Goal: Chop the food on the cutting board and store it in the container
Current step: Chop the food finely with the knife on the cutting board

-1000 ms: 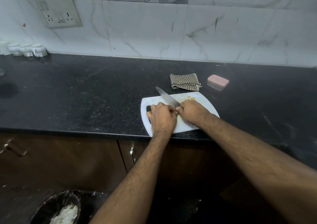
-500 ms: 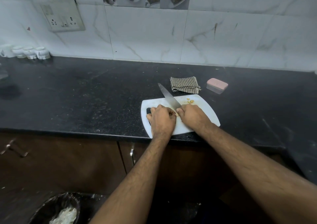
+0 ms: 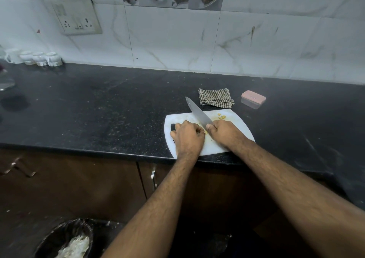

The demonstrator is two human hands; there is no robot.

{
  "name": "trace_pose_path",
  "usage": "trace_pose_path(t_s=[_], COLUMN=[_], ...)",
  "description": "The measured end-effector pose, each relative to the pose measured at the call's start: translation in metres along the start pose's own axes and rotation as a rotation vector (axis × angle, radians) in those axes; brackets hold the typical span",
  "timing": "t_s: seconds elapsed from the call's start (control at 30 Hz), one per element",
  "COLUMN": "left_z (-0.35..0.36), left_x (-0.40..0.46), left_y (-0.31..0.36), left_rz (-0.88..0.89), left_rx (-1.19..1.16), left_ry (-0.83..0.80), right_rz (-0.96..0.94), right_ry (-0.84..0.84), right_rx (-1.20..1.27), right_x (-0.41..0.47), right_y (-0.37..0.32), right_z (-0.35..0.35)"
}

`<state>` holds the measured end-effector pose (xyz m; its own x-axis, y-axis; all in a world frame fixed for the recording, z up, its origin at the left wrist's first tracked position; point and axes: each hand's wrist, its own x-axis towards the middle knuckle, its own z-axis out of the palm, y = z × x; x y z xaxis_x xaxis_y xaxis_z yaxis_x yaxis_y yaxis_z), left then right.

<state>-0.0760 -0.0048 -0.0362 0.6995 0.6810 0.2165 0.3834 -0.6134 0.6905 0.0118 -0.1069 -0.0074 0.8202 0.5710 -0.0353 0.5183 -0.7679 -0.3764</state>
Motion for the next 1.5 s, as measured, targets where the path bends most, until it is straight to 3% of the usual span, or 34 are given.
trace_pose_path(t_s=[0.33, 0.47, 0.7, 1.0, 1.3, 1.5], left_z=[0.001, 0.001, -0.002, -0.004, -0.001, -0.004], left_x=[0.002, 0.001, 0.000, -0.001, 0.000, -0.002], left_y=[-0.002, -0.002, 0.001, 0.003, 0.001, 0.003], left_rz=[0.009, -0.009, -0.032, -0.024, -0.011, -0.015], left_rx=[0.008, -0.014, -0.018, -0.009, -0.013, 0.005], left_ry=[0.008, 0.007, 0.002, 0.007, 0.018, -0.001], right_rz=[-0.094, -0.086, -0.005, -0.047, -0.122, -0.100], right_ry=[-0.031, -0.011, 0.047, 0.020, -0.013, 0.018], right_rx=[-0.251, -0.244, -0.024, -0.070, -0.305, -0.265], right_x=[0.011, 0.008, -0.002, 0.001, 0.010, 0.004], right_y=[-0.014, -0.013, 0.000, -0.001, -0.014, -0.013], right_z=[0.000, 0.002, 0.004, 0.004, 0.004, 0.005])
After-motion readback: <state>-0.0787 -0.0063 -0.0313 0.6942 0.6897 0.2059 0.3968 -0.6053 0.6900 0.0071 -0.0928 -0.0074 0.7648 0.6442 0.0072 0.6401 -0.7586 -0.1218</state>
